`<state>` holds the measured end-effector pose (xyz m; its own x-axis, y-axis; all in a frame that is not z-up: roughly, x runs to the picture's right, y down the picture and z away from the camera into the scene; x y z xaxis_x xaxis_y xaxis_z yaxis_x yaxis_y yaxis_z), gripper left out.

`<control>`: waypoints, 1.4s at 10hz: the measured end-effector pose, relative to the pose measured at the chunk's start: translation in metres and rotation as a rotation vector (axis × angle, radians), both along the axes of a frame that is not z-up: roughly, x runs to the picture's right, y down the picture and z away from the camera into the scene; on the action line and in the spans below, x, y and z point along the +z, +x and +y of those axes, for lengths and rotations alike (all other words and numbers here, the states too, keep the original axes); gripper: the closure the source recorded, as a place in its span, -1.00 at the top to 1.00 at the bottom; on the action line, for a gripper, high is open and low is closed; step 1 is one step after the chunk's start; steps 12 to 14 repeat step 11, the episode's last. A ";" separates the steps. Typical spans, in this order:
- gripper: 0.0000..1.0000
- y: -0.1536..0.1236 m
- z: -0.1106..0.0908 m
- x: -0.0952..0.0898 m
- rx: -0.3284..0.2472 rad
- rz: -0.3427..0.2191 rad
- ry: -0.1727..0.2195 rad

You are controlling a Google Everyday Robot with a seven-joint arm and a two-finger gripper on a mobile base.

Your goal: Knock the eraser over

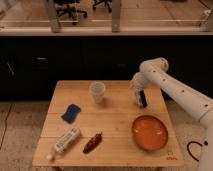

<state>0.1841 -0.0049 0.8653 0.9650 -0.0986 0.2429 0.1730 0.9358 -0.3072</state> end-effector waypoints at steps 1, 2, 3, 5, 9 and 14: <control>-1.00 0.001 0.000 0.000 0.002 0.001 0.001; -1.00 0.002 0.000 0.000 0.003 0.003 0.002; -1.00 0.003 0.000 0.001 0.004 0.005 0.003; -1.00 0.004 -0.001 0.002 0.006 0.009 0.007; -1.00 0.008 -0.002 0.003 0.013 0.016 0.011; -1.00 0.009 -0.003 0.004 0.016 0.019 0.015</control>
